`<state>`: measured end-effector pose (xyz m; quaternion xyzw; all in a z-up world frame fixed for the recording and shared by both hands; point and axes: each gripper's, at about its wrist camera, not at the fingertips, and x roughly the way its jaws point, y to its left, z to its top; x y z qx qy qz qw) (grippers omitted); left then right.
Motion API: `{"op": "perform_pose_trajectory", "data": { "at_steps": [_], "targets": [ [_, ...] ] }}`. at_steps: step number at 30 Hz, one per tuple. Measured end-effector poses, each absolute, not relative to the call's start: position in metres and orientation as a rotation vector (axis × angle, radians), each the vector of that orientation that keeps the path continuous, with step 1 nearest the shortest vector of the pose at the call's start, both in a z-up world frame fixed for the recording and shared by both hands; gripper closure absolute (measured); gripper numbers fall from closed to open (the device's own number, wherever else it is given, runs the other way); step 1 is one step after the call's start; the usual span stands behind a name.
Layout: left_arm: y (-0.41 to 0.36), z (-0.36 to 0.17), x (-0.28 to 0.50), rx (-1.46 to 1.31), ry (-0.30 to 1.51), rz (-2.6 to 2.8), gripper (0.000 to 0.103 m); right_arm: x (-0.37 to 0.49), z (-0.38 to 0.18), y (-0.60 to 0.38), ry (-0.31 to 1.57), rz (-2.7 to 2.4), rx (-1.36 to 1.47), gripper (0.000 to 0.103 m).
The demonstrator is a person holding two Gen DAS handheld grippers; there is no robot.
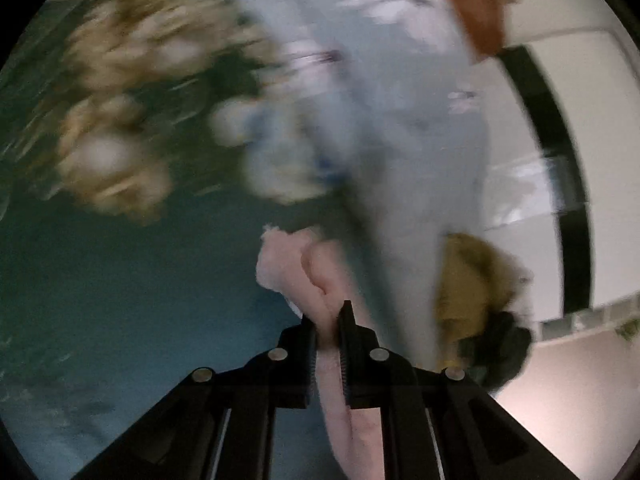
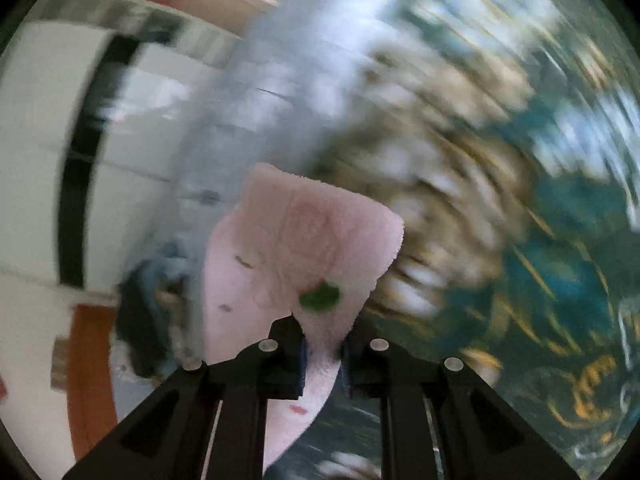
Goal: Fold clothes
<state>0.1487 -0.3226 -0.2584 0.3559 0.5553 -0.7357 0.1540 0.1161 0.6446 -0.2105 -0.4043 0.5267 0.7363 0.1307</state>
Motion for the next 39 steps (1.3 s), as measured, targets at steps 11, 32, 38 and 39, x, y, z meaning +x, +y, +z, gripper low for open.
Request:
{"op": "perform_pose_trajectory", "data": {
  "at_steps": [11,32,38,39],
  "targets": [
    [-0.338,-0.302,0.191,1.063,1.659,-1.938,0.088,0.125,-0.226,0.639,1.453,1.992,-1.262,0.083],
    [-0.338,-0.294,0.151,1.239,1.638,-2.167,0.04,0.072,-0.132,0.438,1.283,2.407,-1.455,0.005],
    [-0.344,-0.319,0.167,1.155,1.825,-2.101,0.04,0.056,-0.15,0.361,1.266,2.444,-1.674,0.005],
    [-0.343,-0.319,0.169,1.146,1.837,-2.101,0.04,0.052,-0.152,0.35,1.256,2.452,-1.711,0.003]
  ]
}}
